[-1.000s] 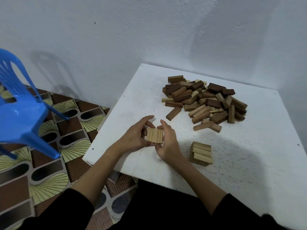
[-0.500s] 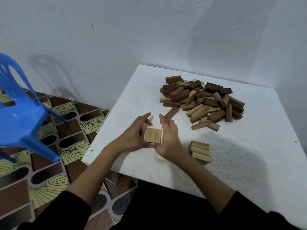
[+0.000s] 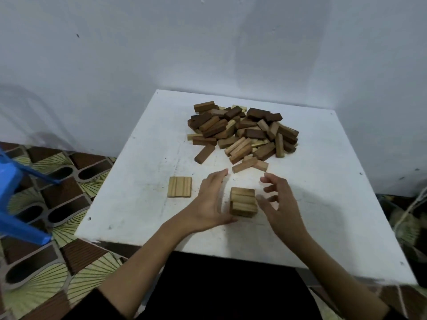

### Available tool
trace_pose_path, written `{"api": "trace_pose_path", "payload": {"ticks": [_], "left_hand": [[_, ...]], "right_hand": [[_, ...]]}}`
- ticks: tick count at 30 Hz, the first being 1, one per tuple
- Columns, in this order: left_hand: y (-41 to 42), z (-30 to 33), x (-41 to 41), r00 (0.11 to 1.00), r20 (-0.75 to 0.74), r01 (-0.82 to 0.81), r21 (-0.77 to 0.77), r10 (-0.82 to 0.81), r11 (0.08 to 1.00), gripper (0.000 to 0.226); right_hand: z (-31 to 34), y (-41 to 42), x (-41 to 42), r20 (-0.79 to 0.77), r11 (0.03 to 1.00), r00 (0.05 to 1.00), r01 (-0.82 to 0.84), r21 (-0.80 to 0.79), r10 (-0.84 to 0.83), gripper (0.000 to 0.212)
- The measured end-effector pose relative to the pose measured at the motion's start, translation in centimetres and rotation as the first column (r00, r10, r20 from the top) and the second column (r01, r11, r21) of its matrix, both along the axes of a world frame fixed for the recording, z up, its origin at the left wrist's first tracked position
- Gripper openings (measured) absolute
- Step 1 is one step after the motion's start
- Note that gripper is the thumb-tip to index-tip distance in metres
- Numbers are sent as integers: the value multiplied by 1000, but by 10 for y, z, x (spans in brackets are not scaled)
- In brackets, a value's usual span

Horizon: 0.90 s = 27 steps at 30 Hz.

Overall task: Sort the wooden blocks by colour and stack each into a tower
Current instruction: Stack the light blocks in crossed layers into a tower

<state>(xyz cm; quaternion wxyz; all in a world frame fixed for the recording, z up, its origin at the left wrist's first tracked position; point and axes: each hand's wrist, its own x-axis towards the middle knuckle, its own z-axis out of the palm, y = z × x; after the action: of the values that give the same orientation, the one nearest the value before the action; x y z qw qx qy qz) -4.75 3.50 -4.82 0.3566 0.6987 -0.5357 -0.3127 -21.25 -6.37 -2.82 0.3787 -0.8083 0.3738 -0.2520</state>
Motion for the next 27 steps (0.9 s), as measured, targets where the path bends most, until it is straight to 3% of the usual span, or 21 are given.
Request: {"api": "trace_pose_path", "payload": {"ticks": [4,8,14,27], "left_hand": [[4,-11,-21,999,14,-44,37,44,998,108],[4,-21,-33,975,217,-51,-24,55,998,103],[4,-26,-40,907,416,-56,-35,65,998,92],[4,-29,-42,885,461,-49,-37,60,998,87]], "right_hand": [[-27,15,-12,-117,997,990,-73,38,77,74],[-38,17,-8,-314,989,945,-123,-78,93,96],[-44,19,-7,-464,973,884,-154,-171,58,99],[-48,20,-6,-515,963,856,-178,-203,50,103]]}}
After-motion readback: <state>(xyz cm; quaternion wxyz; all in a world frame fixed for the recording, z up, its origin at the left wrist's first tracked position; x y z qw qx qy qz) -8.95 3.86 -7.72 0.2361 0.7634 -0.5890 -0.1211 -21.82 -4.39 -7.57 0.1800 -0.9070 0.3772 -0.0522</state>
